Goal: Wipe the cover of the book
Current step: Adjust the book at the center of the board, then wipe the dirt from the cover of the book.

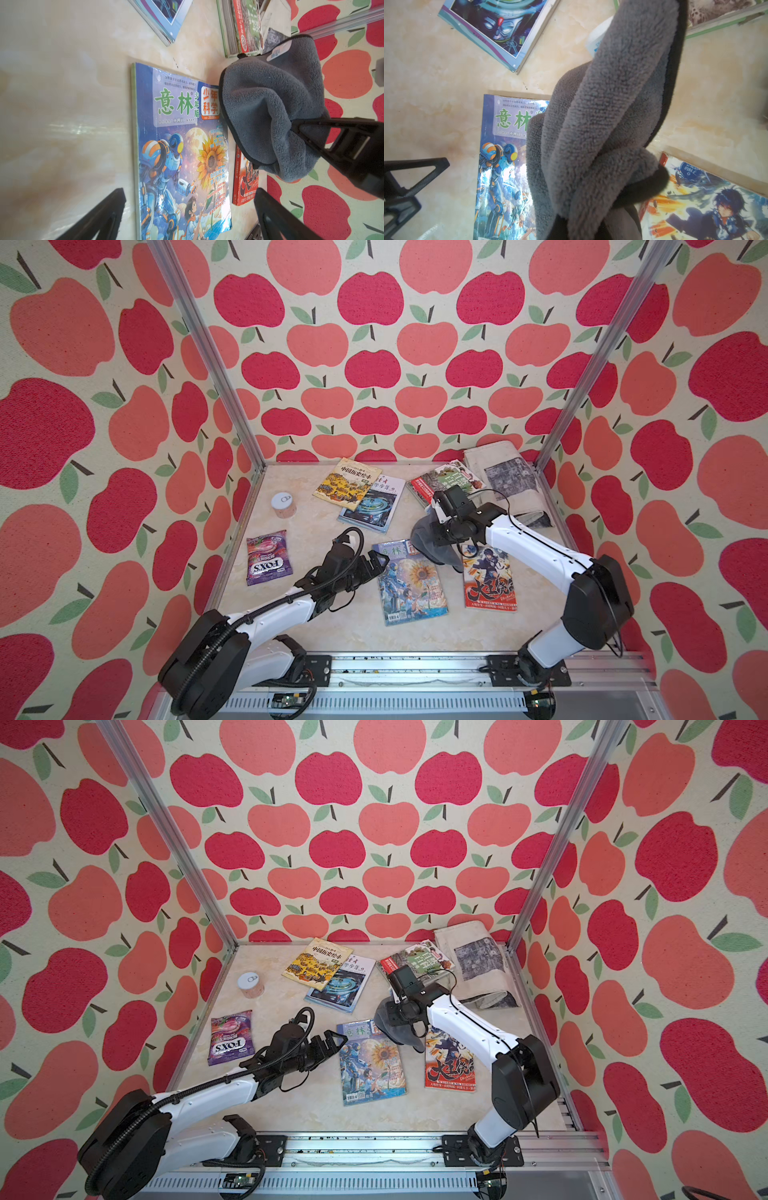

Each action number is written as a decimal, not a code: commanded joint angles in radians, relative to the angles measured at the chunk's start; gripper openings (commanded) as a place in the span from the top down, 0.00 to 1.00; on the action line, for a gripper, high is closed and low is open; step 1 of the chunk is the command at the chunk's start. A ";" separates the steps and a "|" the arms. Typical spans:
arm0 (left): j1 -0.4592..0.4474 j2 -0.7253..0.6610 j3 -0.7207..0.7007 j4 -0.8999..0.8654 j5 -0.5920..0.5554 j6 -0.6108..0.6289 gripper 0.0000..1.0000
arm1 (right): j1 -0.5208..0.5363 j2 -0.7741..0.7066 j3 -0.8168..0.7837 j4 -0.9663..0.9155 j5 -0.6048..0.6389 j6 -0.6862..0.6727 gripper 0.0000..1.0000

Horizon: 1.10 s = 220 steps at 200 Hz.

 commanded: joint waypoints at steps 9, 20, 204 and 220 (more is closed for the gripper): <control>0.030 -0.096 0.000 -0.140 -0.036 0.080 0.01 | 0.086 -0.050 -0.022 -0.119 0.043 -0.032 1.00; 0.043 -0.120 -0.001 -0.154 -0.039 0.087 0.01 | 0.126 -0.076 -0.041 -0.126 0.018 -0.028 1.00; 0.072 0.019 -0.086 0.123 -0.041 -0.028 0.01 | 0.230 0.458 0.136 0.148 -0.224 0.079 1.00; 0.082 0.033 -0.086 0.136 -0.032 -0.026 0.01 | 0.264 0.375 0.014 0.193 -0.227 0.115 1.00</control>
